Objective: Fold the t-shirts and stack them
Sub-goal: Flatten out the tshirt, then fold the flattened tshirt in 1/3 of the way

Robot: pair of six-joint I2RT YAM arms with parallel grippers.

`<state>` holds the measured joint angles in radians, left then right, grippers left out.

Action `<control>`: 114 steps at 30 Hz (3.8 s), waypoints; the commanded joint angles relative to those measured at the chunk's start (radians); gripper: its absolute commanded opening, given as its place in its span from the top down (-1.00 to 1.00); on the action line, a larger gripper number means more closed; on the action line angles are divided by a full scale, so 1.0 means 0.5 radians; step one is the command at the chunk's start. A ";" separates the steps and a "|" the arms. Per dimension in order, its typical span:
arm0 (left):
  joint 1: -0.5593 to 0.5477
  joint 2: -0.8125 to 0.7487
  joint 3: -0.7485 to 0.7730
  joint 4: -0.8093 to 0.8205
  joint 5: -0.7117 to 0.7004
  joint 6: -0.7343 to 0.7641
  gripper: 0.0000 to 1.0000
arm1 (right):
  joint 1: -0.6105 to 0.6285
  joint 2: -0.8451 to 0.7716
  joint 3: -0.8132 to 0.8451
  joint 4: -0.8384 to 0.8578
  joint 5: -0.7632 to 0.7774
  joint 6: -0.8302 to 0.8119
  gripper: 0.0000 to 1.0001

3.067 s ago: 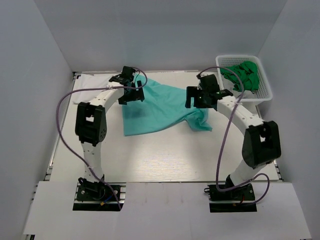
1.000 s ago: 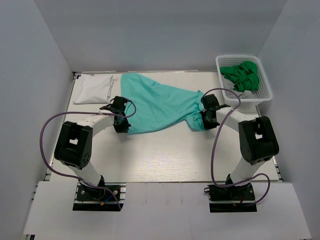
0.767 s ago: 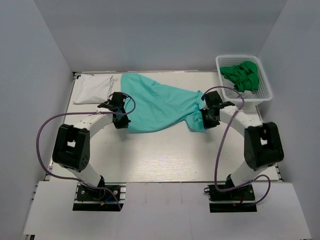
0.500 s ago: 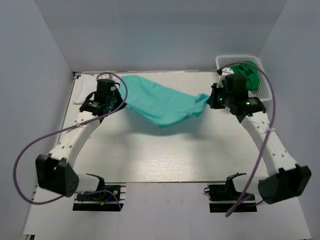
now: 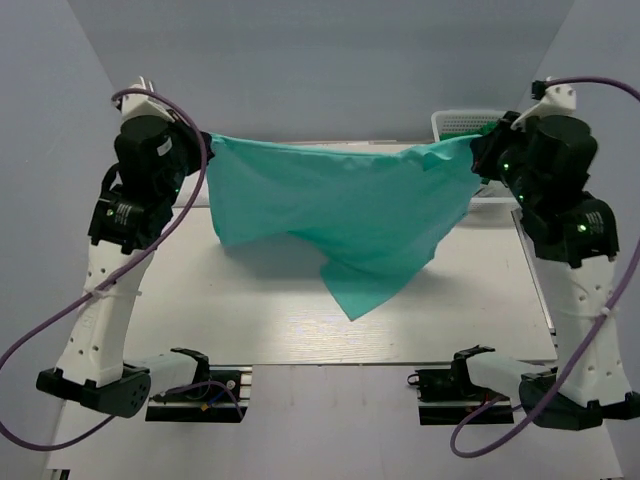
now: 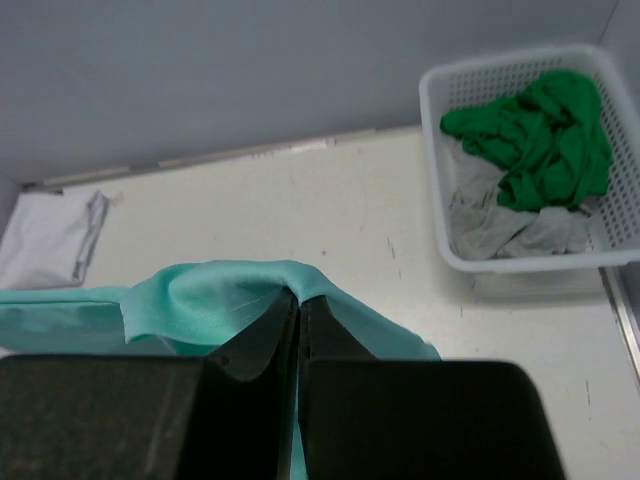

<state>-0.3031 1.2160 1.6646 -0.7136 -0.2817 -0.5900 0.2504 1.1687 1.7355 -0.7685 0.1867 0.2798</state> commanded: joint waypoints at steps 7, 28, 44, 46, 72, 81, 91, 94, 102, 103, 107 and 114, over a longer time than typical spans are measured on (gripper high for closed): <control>-0.001 -0.385 0.370 -0.027 0.112 0.149 1.00 | -0.001 -0.383 0.431 0.067 0.096 -0.078 1.00; -0.020 -0.411 0.712 -0.138 0.668 0.121 1.00 | 0.005 -0.451 0.610 0.276 0.117 -0.216 1.00; 0.152 0.598 -0.230 0.132 0.293 -0.020 1.00 | -0.065 0.522 -0.339 0.736 0.354 -0.035 1.00; 0.219 0.911 -0.206 0.270 0.318 -0.001 1.00 | -0.093 0.773 -0.320 0.764 0.244 0.002 1.00; 0.410 1.928 0.525 0.430 0.698 0.299 1.00 | -0.136 1.664 0.021 0.663 -0.152 0.045 1.00; 0.410 1.539 -0.052 0.467 0.698 0.299 1.00 | -0.130 1.114 -0.715 0.656 -0.297 0.204 1.00; 0.410 1.299 -0.347 0.461 0.530 0.318 1.00 | -0.120 0.519 -1.369 0.687 -0.429 0.431 1.00; 0.410 1.247 -0.439 0.461 0.481 0.300 1.00 | -0.123 0.375 -1.510 0.672 -0.450 0.468 1.00; 0.410 1.247 -0.421 0.458 0.459 0.299 1.00 | -0.117 0.105 -1.838 0.773 -0.582 0.655 1.00; 0.410 1.247 -0.396 0.458 0.459 0.299 1.00 | -0.117 0.081 -1.857 0.779 -0.585 0.664 1.00; 0.410 1.225 -0.378 0.436 0.422 0.299 1.00 | -0.111 0.040 -1.946 0.785 -0.588 0.689 1.00; 0.410 1.207 -0.513 0.387 0.352 0.241 1.00 | -0.111 0.062 -2.240 0.942 -0.699 0.756 1.00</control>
<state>-0.1055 1.9026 1.4296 -0.5026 -0.0593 -0.4500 0.1913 1.2079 0.6678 -0.3481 -0.1280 0.6239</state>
